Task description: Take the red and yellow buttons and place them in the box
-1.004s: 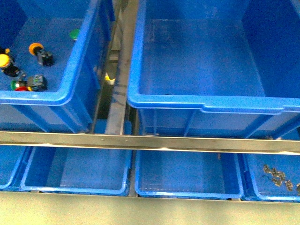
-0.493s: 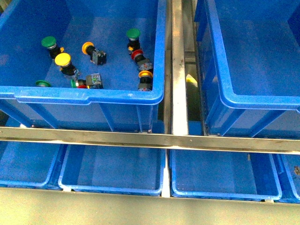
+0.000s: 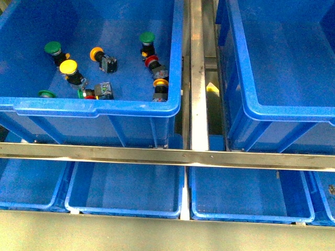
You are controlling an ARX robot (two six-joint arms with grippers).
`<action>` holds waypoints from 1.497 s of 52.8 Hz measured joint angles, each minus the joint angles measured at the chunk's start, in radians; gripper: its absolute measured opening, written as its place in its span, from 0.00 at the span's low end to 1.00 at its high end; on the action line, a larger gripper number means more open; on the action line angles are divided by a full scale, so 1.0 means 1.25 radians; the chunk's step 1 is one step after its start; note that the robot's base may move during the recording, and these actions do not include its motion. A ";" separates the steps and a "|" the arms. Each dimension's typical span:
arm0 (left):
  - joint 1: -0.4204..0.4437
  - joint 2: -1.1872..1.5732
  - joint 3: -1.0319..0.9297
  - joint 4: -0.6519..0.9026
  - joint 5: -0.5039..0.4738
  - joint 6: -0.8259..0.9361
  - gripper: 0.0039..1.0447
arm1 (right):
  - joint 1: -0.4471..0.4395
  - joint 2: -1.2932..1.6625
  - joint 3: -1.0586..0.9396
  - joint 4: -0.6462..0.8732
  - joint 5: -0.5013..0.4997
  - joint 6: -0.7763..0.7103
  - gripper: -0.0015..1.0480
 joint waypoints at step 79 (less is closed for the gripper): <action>0.044 1.057 0.780 0.113 0.229 0.018 0.93 | 0.000 0.000 0.000 0.000 0.000 0.000 0.94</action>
